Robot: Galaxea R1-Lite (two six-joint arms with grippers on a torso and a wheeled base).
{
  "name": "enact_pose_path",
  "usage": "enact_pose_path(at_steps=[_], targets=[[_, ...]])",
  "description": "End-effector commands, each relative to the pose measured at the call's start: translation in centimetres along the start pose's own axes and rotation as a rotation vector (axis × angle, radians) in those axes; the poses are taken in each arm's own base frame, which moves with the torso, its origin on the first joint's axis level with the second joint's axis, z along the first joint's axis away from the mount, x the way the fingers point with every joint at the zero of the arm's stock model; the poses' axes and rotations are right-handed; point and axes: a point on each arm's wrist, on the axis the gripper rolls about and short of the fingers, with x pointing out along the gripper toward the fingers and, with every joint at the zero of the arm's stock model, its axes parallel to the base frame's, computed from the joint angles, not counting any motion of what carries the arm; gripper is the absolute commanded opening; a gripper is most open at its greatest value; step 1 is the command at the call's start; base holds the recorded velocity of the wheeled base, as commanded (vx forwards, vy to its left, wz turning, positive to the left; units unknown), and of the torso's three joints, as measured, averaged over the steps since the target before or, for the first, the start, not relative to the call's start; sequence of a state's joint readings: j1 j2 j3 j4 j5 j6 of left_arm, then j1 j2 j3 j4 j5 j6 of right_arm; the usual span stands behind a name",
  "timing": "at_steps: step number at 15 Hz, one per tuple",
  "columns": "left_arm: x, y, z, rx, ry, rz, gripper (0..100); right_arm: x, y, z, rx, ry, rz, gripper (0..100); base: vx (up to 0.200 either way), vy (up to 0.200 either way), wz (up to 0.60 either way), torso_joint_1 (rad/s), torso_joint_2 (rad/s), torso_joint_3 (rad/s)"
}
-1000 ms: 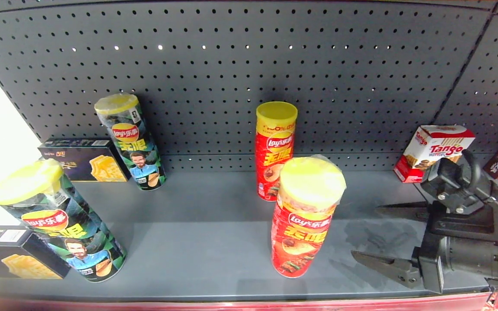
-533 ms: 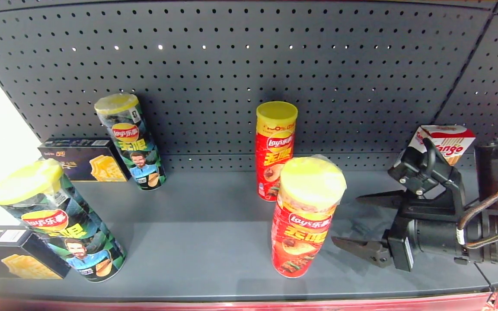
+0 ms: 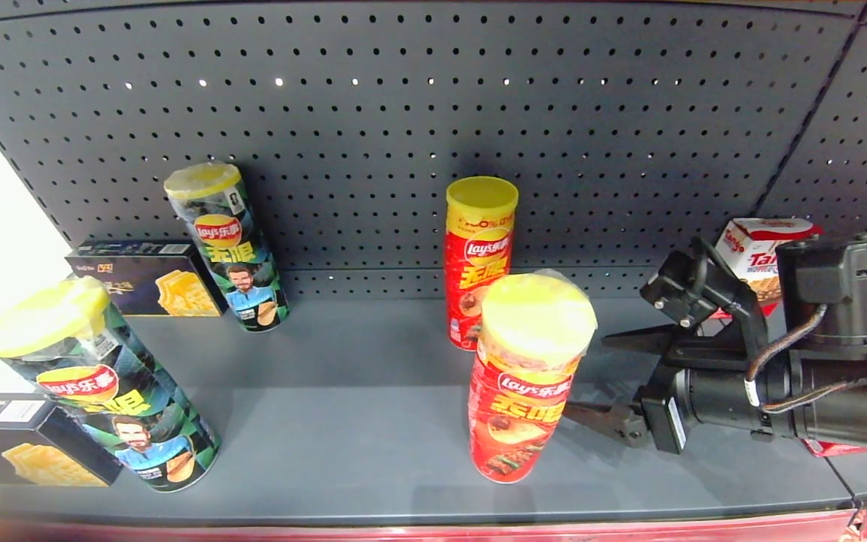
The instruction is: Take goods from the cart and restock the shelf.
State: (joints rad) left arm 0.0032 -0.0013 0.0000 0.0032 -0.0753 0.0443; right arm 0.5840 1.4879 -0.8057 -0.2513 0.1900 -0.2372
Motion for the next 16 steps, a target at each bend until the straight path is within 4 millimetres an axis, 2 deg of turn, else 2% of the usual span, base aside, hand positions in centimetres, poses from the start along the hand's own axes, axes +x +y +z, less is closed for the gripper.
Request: enact_pose_path(at_steps=[1, 16], targets=[[0.01, 0.0, 0.0, 0.0, 0.001, 0.0, 100, 0.42, -0.08, 0.02, 0.0, 0.006, 0.002, 100, 0.0, 0.0, 0.0, 0.0, 0.0, 0.0], [0.01, 0.01, 0.02, -0.001, 0.0, 0.002, 100, 0.82, 0.19, 0.11, -0.005, 0.005, 0.011, 100, 0.0, 0.0, 0.0, 0.0, 0.0, 0.0]])
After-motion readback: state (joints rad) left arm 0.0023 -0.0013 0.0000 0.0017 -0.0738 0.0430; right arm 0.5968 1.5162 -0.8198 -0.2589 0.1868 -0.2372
